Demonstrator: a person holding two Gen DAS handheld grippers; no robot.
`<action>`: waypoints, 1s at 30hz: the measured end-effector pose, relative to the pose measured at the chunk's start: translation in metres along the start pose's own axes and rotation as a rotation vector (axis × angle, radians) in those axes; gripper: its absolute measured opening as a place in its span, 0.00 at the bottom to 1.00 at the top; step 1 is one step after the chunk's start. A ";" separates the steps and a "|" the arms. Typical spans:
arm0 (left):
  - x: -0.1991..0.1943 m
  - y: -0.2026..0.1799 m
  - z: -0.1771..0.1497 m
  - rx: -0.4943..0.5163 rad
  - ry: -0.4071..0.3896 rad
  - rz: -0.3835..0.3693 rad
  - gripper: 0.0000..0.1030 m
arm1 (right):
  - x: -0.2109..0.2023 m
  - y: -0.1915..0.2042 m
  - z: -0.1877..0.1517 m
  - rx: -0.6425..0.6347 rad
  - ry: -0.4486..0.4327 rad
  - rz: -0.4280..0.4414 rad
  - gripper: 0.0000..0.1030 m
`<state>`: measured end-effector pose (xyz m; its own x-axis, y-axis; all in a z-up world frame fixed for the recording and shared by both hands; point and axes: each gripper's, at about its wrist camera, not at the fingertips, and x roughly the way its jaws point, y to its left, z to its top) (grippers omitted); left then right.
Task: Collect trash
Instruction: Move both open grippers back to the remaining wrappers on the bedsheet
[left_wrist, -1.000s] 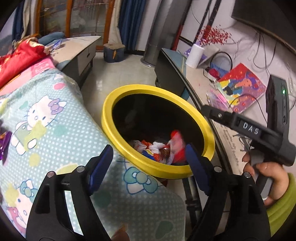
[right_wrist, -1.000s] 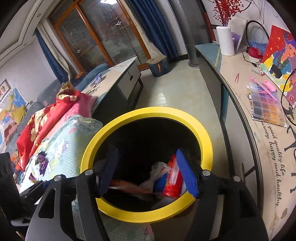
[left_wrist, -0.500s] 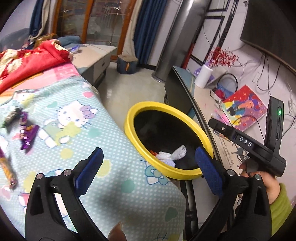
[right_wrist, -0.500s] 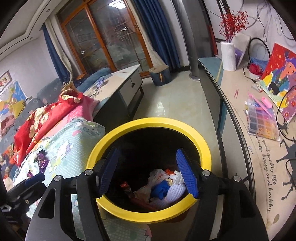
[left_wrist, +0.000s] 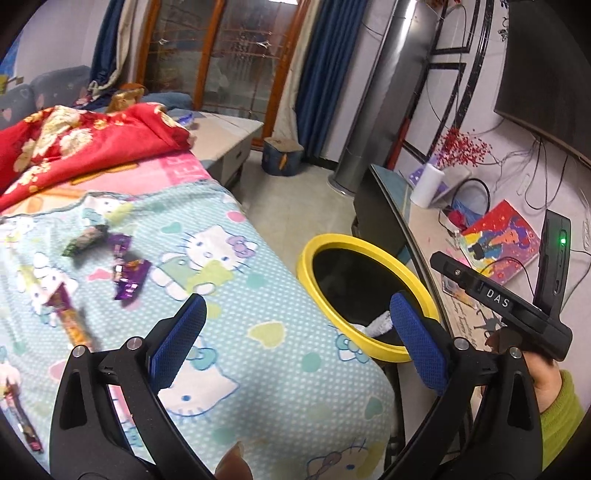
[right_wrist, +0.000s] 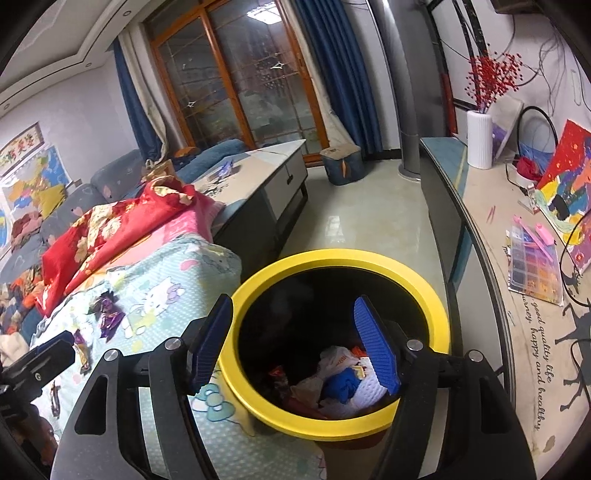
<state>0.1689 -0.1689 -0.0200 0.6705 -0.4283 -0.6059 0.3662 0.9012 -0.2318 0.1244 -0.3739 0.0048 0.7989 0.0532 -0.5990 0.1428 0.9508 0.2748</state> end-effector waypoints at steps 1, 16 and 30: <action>-0.004 0.003 0.000 -0.002 -0.007 0.007 0.89 | 0.000 0.005 0.000 -0.007 0.001 0.010 0.64; -0.050 0.043 -0.004 -0.020 -0.098 0.135 0.89 | -0.003 0.064 -0.007 -0.102 -0.003 0.100 0.67; -0.081 0.085 -0.010 -0.085 -0.136 0.210 0.89 | -0.002 0.116 -0.017 -0.184 0.018 0.183 0.68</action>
<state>0.1393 -0.0573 0.0022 0.8086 -0.2307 -0.5413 0.1578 0.9713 -0.1782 0.1293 -0.2586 0.0255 0.7910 0.2335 -0.5655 -0.1134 0.9642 0.2396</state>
